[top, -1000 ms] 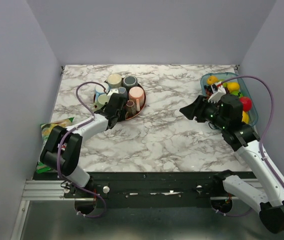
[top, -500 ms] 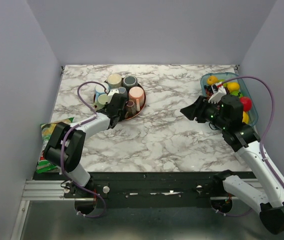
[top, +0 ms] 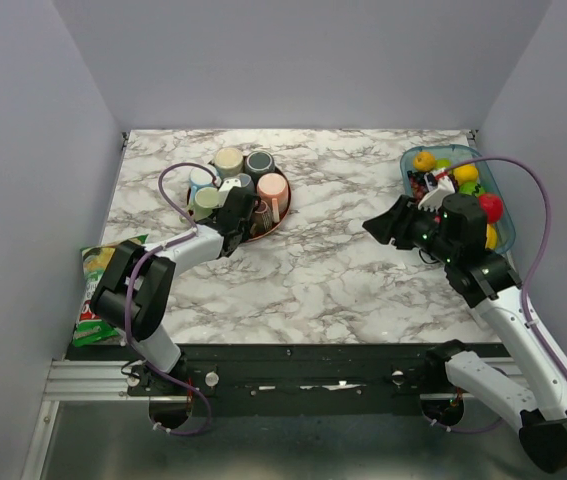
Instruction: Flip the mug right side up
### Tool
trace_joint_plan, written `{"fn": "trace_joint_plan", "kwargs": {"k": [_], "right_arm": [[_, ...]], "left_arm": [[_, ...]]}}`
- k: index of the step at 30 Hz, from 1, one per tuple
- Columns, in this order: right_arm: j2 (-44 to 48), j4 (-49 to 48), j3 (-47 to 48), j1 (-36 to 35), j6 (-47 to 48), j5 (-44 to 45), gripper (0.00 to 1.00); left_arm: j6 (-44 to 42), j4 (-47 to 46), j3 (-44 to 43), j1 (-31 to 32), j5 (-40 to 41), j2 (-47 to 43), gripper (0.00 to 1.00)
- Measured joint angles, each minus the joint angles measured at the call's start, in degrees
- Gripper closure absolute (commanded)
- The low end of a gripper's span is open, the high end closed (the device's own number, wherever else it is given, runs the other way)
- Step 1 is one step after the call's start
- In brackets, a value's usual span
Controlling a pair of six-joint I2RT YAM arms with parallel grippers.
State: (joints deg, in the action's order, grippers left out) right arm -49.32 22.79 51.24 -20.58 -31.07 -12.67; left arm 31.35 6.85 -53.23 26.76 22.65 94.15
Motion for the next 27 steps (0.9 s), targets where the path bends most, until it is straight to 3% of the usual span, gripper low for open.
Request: {"fn": "trace_joint_plan", "kwargs": {"k": [11,19,23,25,27], "right_arm": [[1.7,0.4,-1.2,0.0,-0.1,0.9,0.38],[2.4,0.5,-1.5,0.0,-0.7,1.4,0.36],[2.5,0.5,-1.7,0.0,-1.3,1.4,0.21],[2.8,0.4,-1.9,0.0,-1.6,1.4,0.03],[3.4,0.3,-2.3,0.0,-1.9,1.3,0.00]], "left_arm": [[0.0,1.5,-0.1,1.1,0.5,-1.0,1.00],[0.0,5.8,-0.1,3.1,1.4,-9.2,1.00],[0.0,7.5,-0.1,3.6,1.9,-12.7,1.00],[0.1,9.2,-0.1,3.8,1.9,-14.7,1.00],[0.2,10.6,-0.1,3.9,1.8,-17.1,1.00]]}}
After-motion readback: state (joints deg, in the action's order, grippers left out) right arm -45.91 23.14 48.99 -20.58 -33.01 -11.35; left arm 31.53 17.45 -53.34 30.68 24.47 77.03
